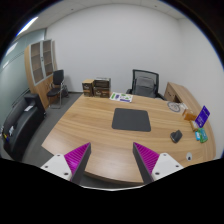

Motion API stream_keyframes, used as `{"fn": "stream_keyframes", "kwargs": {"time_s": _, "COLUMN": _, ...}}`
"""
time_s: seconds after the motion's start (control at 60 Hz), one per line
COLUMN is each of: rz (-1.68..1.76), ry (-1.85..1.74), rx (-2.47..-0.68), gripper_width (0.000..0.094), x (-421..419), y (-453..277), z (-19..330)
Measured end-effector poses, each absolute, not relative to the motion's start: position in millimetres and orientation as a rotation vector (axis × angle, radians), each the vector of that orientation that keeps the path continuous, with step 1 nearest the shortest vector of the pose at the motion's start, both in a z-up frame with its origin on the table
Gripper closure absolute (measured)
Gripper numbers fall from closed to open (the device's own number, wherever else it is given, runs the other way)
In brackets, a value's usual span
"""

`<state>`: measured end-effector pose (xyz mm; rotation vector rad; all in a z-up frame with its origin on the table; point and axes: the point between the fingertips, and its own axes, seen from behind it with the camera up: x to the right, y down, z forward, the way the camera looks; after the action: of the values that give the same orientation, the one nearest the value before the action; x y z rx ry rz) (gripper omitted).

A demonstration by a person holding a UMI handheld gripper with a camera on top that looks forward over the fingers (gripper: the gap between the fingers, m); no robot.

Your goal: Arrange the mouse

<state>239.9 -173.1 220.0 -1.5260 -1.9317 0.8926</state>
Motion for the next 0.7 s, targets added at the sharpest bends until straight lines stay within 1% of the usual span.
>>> {"fn": "stream_keyframes", "kwargs": {"time_s": 0.2, "rz": 0.852, "ry": -1.847, "rx": -1.601, "gripper_width": 0.0074, "x": 230, "y": -131, "z": 215}}
{"fn": "stream_keyframes", "kwargs": {"time_s": 0.383, "rz": 0.777, "ry": -1.711, "rx": -1.703, "gripper_width": 0.0074, "x": 222, "y": -68, "z": 213}}
{"fn": "stream_keyframes", "kwargs": {"time_s": 0.7, "rz": 0.66, "ry": -1.528, "rx": -1.848, "gripper_width": 0.0074, "x": 231, "y": 41, "z": 197}}
